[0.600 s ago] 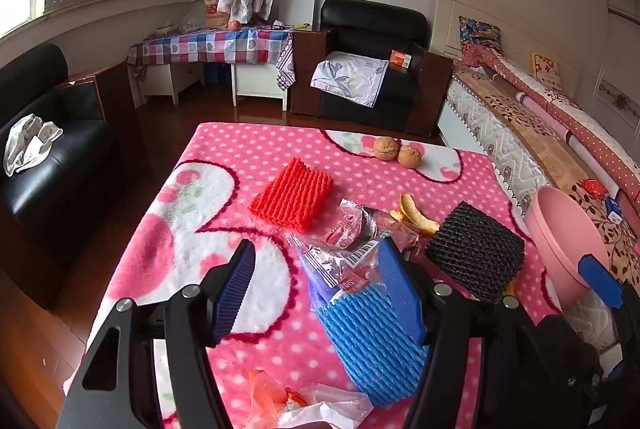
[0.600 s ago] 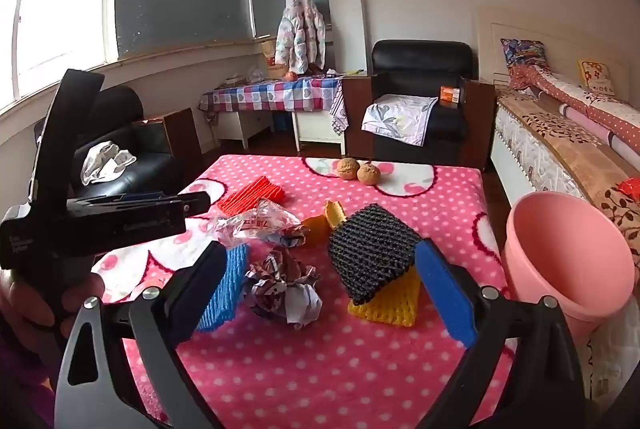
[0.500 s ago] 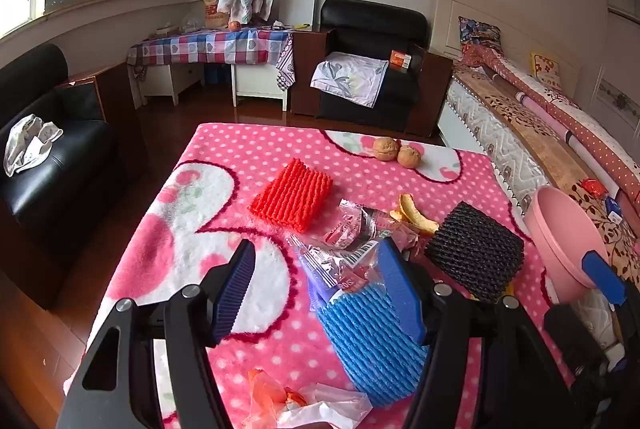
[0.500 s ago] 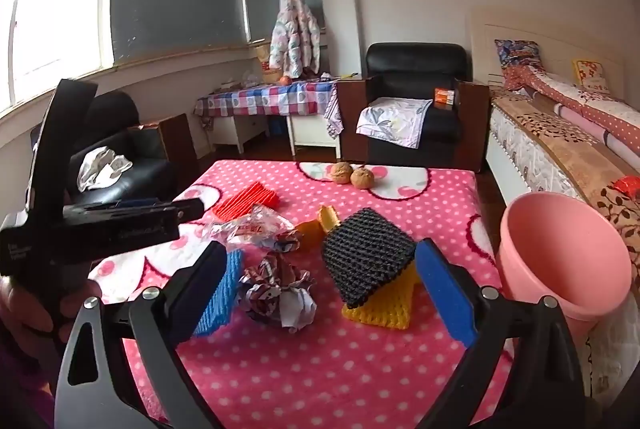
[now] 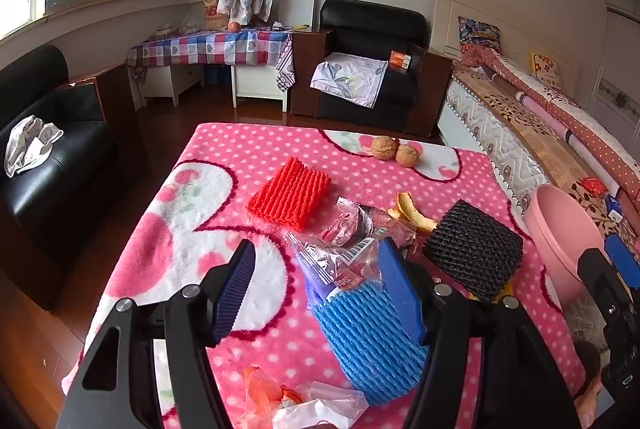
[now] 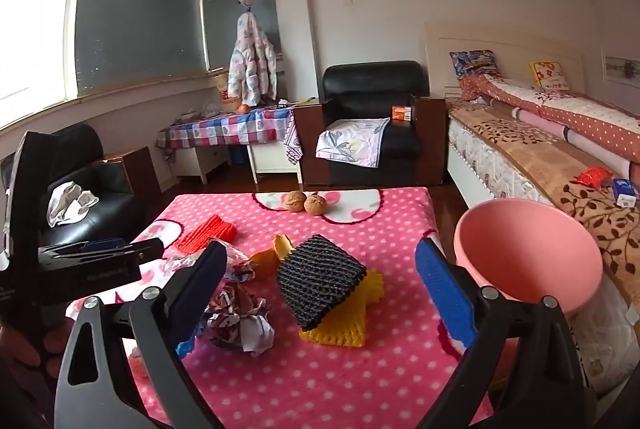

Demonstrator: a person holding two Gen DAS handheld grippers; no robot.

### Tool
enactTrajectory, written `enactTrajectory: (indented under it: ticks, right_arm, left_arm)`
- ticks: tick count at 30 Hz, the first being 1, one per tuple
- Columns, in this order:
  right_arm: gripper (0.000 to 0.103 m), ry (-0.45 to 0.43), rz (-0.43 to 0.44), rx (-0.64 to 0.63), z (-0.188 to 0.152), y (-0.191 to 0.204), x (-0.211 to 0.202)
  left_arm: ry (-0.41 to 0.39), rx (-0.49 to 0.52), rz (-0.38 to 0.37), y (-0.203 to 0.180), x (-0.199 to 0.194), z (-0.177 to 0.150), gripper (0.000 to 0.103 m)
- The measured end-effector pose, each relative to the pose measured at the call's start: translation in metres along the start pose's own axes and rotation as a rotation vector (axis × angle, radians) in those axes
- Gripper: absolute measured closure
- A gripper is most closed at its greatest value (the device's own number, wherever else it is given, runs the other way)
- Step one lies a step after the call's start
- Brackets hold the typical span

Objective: Collect trash

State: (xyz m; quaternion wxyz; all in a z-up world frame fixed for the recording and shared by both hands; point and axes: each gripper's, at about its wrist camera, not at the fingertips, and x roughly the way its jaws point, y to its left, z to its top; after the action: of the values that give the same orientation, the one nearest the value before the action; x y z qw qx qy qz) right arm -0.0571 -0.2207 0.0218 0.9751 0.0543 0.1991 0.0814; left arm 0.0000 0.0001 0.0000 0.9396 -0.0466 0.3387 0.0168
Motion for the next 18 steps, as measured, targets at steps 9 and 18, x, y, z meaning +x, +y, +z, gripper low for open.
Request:
enactTrajectory:
  ticks: [9, 18]
  right_arm:
    - [0.007, 0.047, -0.005, 0.003, -0.004, 0.002, 0.009]
    - [0.007, 0.081, -0.034, 0.015, -0.008, -0.003, 0.016]
  left_arm:
    - [-0.001, 0.001, 0.000, 0.000, 0.000, 0.000, 0.040]
    - [-0.002, 0.002, -0.001, -0.002, -0.005, 0.001, 0.040]
